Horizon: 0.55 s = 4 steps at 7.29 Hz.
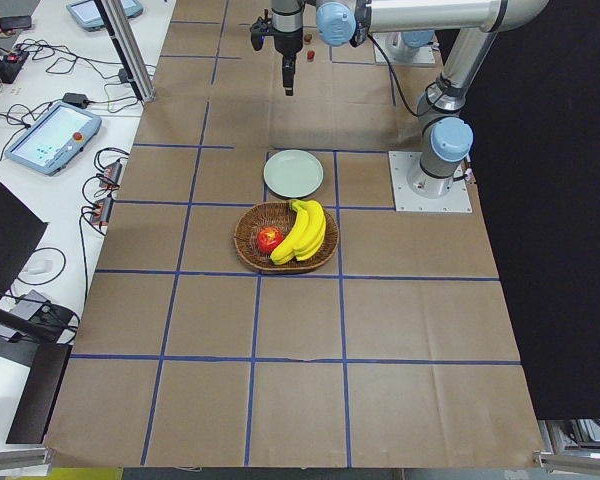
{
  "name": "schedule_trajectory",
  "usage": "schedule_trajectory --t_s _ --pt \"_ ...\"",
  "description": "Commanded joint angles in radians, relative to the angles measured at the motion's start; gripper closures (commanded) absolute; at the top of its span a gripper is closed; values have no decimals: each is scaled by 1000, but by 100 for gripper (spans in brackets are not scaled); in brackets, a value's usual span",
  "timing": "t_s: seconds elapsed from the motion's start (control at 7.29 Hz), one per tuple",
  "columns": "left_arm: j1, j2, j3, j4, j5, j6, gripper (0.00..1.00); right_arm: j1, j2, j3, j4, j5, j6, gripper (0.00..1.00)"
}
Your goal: Collect all strawberries into plate
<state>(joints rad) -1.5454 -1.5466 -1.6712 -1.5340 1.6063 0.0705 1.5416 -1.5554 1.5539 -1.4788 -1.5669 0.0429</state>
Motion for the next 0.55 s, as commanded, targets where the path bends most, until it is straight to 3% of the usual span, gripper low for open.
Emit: schedule_trajectory --t_s 0.0,0.41 --pt "-1 -1 2 0 0 -4 0 0 0 0 0 1 0 0" --pt "-1 -6 5 -17 3 -3 0 0 0 0 2 1 0 0"
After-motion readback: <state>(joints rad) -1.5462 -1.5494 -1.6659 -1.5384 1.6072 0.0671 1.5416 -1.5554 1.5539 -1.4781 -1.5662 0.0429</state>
